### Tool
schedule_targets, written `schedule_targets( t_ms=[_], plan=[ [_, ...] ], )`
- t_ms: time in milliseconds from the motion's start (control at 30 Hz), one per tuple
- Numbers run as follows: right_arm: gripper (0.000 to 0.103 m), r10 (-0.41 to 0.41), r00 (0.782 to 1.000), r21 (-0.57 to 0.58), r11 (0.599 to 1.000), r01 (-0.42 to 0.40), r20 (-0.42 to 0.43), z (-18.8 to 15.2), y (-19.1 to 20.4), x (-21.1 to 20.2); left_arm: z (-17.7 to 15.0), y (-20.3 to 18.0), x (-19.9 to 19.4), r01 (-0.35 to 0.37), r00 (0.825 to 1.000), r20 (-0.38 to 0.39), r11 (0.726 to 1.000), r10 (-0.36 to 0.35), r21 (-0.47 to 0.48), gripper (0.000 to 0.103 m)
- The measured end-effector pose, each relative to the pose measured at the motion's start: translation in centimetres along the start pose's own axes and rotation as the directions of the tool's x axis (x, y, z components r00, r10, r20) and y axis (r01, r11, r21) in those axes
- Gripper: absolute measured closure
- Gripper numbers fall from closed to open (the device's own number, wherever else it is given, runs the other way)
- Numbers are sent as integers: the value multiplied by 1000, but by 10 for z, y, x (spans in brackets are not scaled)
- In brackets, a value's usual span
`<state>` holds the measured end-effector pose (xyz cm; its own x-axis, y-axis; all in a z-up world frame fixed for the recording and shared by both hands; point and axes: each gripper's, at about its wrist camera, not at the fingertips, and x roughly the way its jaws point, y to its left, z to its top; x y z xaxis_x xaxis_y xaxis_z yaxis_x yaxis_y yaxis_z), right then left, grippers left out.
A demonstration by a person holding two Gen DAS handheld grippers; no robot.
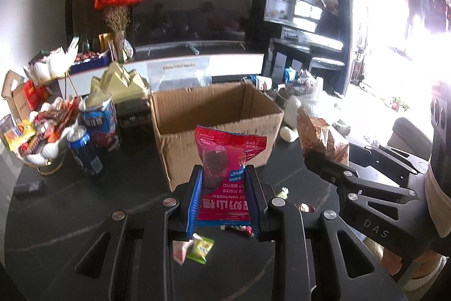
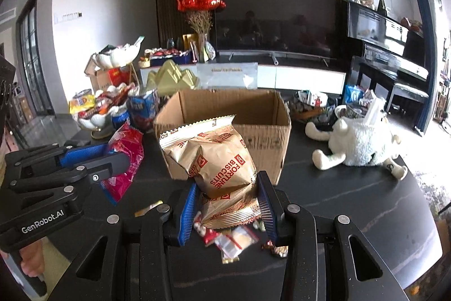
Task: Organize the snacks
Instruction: 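Carry both bags over the box and open both tools to drop them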
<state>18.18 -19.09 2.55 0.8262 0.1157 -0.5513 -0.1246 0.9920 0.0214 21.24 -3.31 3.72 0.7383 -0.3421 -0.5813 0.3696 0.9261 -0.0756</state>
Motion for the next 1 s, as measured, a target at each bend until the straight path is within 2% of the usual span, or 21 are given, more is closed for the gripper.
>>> schedule_targets(
  t_ms=[467,1000],
  plan=[
    [62,2,998,-5,1000,-2,65,46,-5,16,39,13,16,-17,999,41,1000,17,3,74],
    [62,6,998,-14,1000,-5,66,84,-10,73,76,36,72,-35,999,33,999,35,10,74]
  ],
)
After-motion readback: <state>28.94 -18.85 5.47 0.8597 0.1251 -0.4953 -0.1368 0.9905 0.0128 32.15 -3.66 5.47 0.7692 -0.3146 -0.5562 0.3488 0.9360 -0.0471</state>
